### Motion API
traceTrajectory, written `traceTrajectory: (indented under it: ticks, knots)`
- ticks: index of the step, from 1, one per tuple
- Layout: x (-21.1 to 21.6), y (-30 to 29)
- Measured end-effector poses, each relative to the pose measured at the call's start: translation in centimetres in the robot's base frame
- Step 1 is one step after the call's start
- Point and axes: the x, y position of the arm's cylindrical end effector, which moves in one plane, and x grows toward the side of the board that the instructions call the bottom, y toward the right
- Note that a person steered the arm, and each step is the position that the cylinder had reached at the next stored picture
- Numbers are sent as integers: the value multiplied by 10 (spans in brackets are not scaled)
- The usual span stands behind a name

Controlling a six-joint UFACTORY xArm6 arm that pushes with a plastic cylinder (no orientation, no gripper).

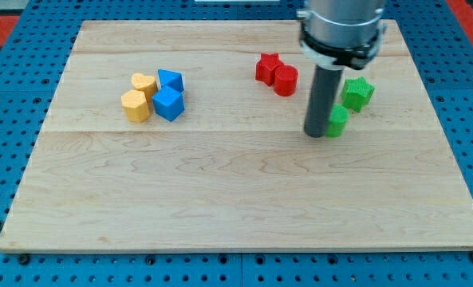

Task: Slide the red star closer to green star

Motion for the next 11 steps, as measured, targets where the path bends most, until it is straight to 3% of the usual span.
traceTrajectory:
  ticks: [1,2,3,4,5,6,8,9,10,11]
  knots:
    - [-28,12]
    - [-28,21]
    - [-29,-53]
    - [-72,-89]
    - [-140,-90]
    - [-170,-76]
    - [-187,-75]
    - [-167,-3]
    - [-119,15]
    - [-142,8]
